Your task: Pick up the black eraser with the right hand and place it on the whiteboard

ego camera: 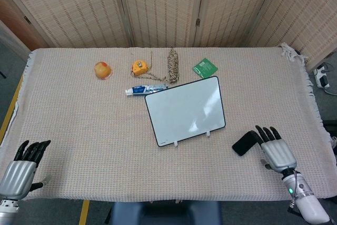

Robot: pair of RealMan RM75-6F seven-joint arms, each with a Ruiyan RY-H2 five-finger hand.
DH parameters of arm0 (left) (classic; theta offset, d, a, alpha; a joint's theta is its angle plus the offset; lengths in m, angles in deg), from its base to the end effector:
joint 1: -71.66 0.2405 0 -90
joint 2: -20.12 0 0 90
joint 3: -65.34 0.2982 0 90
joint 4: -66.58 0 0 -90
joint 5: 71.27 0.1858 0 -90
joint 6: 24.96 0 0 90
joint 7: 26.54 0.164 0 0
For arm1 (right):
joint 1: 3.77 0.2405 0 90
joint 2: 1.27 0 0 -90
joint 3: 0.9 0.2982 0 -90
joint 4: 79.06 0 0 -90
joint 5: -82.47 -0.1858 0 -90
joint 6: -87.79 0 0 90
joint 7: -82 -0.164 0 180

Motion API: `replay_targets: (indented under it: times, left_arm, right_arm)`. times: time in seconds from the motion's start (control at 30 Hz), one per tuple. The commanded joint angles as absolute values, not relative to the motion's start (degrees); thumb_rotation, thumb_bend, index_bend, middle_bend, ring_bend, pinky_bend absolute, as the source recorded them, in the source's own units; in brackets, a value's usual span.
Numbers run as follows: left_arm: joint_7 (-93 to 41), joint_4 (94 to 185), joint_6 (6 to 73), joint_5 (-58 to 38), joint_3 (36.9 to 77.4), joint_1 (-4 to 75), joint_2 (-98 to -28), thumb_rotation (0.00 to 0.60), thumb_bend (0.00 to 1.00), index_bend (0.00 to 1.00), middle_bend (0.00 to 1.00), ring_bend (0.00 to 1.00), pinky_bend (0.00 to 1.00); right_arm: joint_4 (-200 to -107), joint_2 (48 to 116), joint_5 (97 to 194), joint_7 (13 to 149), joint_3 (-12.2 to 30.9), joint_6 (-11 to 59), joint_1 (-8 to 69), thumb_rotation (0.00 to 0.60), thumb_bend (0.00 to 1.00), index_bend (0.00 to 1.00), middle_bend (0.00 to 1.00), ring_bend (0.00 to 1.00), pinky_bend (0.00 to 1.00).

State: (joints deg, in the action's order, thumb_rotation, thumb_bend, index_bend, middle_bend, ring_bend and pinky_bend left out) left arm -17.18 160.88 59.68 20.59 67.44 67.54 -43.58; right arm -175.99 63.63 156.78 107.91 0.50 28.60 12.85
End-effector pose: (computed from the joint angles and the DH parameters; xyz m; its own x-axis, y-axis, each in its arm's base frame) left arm -0.3283 0.1798 0.1789 0.5273 0.0855 0.8454 0.8482 -0.1116 -0.5178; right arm -0.3320 -0.2475 0.1256 0.6609 -0.3683 0.6539 -0.7414 -0.1857 0.6448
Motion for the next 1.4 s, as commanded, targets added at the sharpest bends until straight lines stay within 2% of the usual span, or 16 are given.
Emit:
replay_targets:
  times: [0.03, 0.23, 0.57, 0.77, 0.9, 1.13, 1.4]
  left_arm:
    - [-17.21, 160.94, 59.71, 20.53, 67.42, 67.53, -43.56, 0.600, 0.21, 0.04, 0.18, 0.15, 0.07]
    - [-18.07, 161.00, 60.24, 20.76, 67.45, 67.73, -43.31, 0.600, 0.21, 0.04, 0.18, 0.15, 0.07]
    - [-18.74, 161.01, 60.63, 20.92, 67.42, 67.85, -43.11, 0.600, 0.21, 0.04, 0.18, 0.15, 0.07]
    - [-19.08, 160.96, 60.80, 21.04, 67.44, 67.92, -43.00, 0.600, 0.21, 0.04, 0.18, 0.15, 0.07]
    - [-19.07, 160.89, 60.89, 21.25, 67.52, 67.96, -43.01, 0.600, 0.21, 0.04, 0.18, 0.15, 0.07]
    - [-19.54, 160.77, 60.69, 21.61, 67.71, 67.84, -42.78, 0.600, 0.21, 0.04, 0.18, 0.14, 0.07]
    - [-19.04, 160.81, 60.59, 21.50, 67.69, 67.84, -42.94, 0.600, 0.21, 0.04, 0.18, 0.14, 0.07]
  right_arm:
    - [-174.88, 64.28, 152.74, 110.30, 1.50, 32.28, 15.64, 0.600, 0.31, 0.00, 0.00, 0.00, 0.00]
    - [-173.59, 66.52, 147.79, 115.09, 1.83, 34.80, 18.89, 0.600, 0.31, 0.03, 0.00, 0.00, 0.00]
    - [-169.53, 70.94, 144.83, 117.50, 1.20, 37.36, 22.70, 0.600, 0.31, 0.10, 0.00, 0.00, 0.00]
    - [-167.58, 72.93, 144.65, 116.86, 0.63, 37.20, 23.63, 0.600, 0.31, 0.19, 0.00, 0.00, 0.00]
    - [-166.34, 73.99, 144.59, 116.33, 0.60, 36.47, 23.93, 0.600, 0.31, 0.30, 0.00, 0.00, 0.00]
    - [-163.41, 76.44, 148.49, 113.42, 0.75, 31.81, 23.14, 0.600, 0.31, 0.53, 0.02, 0.07, 0.00]
    - [-162.37, 78.28, 158.34, 105.30, 2.06, 21.72, 21.18, 0.600, 0.31, 0.56, 0.06, 0.10, 0.00]
